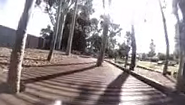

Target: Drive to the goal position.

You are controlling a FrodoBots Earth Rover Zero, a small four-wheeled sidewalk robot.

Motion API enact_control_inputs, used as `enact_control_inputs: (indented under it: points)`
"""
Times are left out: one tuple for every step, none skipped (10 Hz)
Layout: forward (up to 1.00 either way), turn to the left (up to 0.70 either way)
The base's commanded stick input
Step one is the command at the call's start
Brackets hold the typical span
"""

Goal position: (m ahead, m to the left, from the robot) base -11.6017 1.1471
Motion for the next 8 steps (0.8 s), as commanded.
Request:
enact_control_inputs:
  points:
    - [0.85,0.00]
    - [0.85,0.00]
    - [0.85,0.00]
    - [0.85,0.00]
    - [0.85,0.00]
    - [0.85,0.00]
    - [0.85,0.00]
    - [0.85,0.00]
